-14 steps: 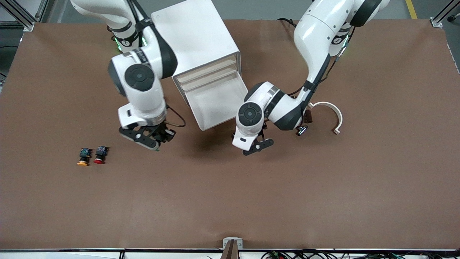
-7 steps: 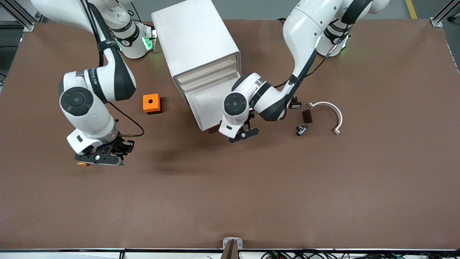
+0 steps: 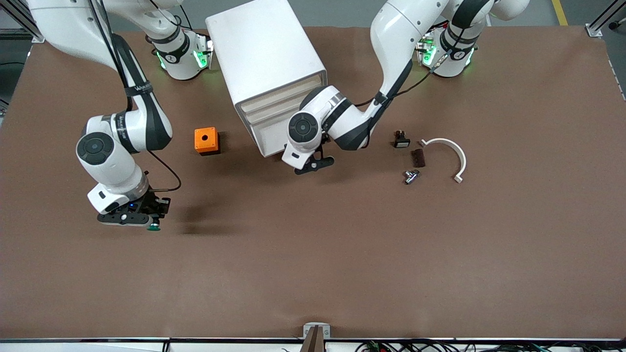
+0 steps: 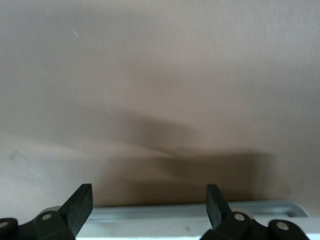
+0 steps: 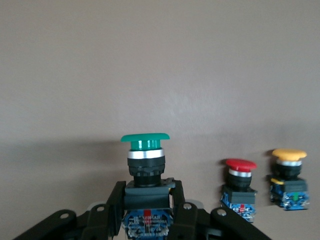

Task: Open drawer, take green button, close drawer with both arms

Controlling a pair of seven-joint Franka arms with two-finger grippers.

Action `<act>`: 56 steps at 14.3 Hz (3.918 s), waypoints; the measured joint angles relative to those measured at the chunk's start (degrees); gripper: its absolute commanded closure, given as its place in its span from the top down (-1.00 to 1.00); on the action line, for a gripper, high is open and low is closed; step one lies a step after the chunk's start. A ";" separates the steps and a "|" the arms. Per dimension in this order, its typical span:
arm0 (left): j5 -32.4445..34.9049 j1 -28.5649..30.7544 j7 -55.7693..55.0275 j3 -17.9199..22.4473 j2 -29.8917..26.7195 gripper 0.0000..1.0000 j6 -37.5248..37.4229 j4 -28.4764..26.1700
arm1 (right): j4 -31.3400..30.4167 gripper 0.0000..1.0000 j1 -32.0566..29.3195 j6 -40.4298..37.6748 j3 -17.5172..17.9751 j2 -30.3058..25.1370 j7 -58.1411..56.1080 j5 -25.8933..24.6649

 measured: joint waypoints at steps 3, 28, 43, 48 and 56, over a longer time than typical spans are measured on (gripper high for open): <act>-4.29 -1.12 0.00 -0.01 0.00 1.00 0.02 -0.04 | -4.32 -1.00 -2.15 6.97 0.01 1.94 0.02 0.00; -0.25 13.02 0.05 1.39 -2.36 1.00 0.84 -0.78 | -2.78 1.00 -8.94 3.29 0.18 -2.59 -4.82 0.10; 6.70 33.11 22.50 0.93 -19.55 1.00 -22.26 0.93 | 21.44 1.00 -10.31 -41.77 0.73 -11.37 -15.88 11.58; 9.07 39.48 35.23 0.99 -27.67 1.00 -30.38 -0.41 | 32.05 1.00 -10.00 -56.90 1.31 -13.94 -12.96 11.67; 12.11 45.22 51.96 2.44 -37.41 1.00 -30.50 -10.22 | 35.79 1.00 -9.54 -59.95 1.57 -19.22 -12.95 11.66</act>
